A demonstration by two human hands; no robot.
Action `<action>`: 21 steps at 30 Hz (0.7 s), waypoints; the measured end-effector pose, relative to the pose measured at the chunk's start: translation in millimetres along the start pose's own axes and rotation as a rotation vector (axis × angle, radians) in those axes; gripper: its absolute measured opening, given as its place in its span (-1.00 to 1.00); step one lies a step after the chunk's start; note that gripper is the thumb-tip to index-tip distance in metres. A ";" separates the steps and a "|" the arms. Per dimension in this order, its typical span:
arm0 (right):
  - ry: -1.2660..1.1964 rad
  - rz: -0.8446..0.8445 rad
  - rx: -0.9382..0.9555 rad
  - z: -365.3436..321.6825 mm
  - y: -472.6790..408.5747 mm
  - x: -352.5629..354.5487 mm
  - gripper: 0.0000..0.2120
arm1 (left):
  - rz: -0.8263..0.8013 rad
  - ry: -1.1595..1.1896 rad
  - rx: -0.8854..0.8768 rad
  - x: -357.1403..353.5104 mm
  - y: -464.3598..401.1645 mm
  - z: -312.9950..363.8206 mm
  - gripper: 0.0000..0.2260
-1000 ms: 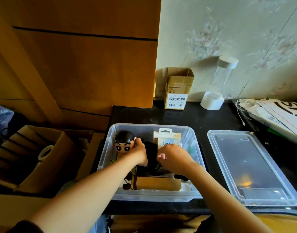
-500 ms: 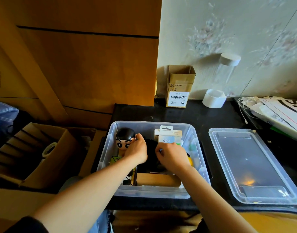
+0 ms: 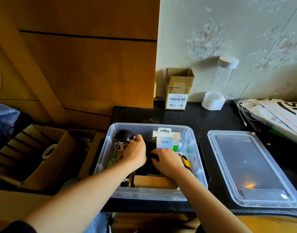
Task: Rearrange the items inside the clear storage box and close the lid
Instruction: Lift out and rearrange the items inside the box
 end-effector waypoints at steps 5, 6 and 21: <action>-0.081 -0.077 0.027 1.3 -2.1 -1.7 -0.67 | 0.076 -0.135 -0.056 0.8 -0.3 3.4 -0.56; -0.105 -0.084 0.037 0.9 -2.5 -1.5 -0.68 | 0.077 -0.150 -0.060 0.0 -2.5 4.4 -0.58; -0.190 -0.094 0.137 2.5 -1.3 0.1 -0.64 | -0.196 0.126 0.029 -8.3 -20.5 -4.5 -0.50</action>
Point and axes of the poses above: each hand's wrist, its own y-axis away from the middle knuckle, its own x-axis out of the back of the hand, z = x × y, the point moved 1 cm from there along -y, towards the middle knuckle, and after that the axes turned 5 degrees about z, right-handed, at the moved point
